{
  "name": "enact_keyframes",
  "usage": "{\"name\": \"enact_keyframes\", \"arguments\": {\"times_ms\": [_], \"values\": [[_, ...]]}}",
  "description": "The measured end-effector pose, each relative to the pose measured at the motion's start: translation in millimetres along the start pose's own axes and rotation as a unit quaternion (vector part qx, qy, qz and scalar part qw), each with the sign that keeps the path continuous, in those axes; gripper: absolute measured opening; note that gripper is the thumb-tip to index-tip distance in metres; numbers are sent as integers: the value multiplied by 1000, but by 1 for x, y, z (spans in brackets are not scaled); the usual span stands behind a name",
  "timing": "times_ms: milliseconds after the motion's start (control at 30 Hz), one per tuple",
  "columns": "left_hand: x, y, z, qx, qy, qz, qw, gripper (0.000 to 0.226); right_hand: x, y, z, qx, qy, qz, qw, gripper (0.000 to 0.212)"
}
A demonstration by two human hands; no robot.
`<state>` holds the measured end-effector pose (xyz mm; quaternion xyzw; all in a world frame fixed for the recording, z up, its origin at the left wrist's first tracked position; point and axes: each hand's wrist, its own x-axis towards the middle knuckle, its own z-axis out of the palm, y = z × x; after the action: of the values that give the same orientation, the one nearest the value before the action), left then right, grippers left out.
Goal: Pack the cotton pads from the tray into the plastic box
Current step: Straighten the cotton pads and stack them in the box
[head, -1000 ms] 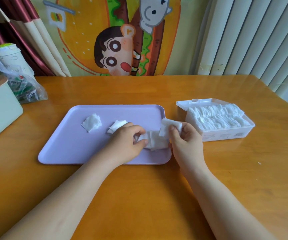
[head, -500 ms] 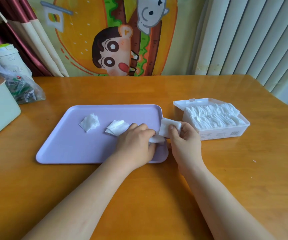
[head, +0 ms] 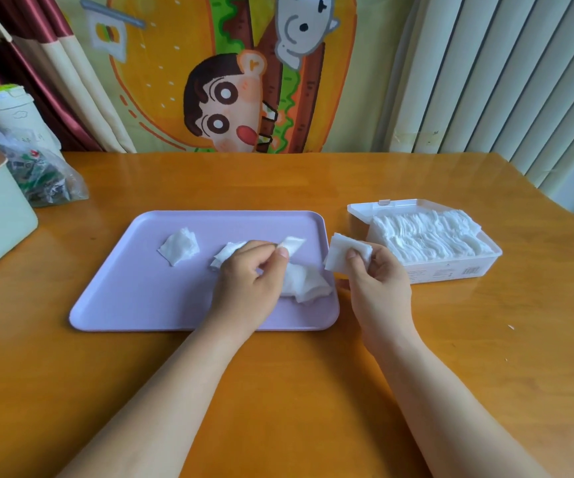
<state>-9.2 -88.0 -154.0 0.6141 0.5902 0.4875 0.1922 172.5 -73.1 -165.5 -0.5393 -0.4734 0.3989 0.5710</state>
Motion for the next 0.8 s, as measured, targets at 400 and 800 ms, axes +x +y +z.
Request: {"name": "enact_keyframes", "arguments": {"times_ms": [400, 800], "values": [[-4, 19, -1, -296, -75, -167, 937, 11, -12, -24, -1, 126, -207, 25, 970, 28], [-5, 15, 4, -294, -45, -187, 936, 8, -12, -27, -1, 181, -254, 109, 944, 42]]}}
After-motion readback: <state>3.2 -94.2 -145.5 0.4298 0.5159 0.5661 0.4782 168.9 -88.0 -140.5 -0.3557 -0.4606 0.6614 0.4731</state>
